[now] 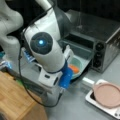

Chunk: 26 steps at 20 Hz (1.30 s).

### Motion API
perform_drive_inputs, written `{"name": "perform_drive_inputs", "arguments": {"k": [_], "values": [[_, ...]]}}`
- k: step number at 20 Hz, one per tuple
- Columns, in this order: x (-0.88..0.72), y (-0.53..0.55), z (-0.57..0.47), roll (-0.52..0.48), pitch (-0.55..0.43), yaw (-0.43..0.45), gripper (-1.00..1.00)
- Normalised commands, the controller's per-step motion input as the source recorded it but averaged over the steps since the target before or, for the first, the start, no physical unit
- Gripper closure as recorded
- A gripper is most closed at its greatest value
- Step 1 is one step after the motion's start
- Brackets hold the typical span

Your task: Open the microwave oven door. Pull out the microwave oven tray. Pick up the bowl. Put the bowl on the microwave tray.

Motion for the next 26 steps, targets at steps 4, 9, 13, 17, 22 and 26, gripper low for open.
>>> {"name": "perform_drive_inputs", "arguments": {"k": [4, 9, 13, 17, 22, 26], "values": [[-0.75, 0.34, -0.14, -0.079, -0.263, -0.314, 1.0], [-0.48, 0.22, -0.15, -0.08, -0.302, -0.251, 1.0], [-0.24, 0.21, -0.12, -0.021, -0.269, -0.199, 1.0], [-0.14, 0.21, -0.09, 0.094, -0.212, -0.17, 1.0], [-0.15, 0.23, -0.09, 0.235, -0.205, -0.125, 1.0], [-0.19, 0.27, -0.12, 0.175, -0.189, -0.08, 1.0]]}}
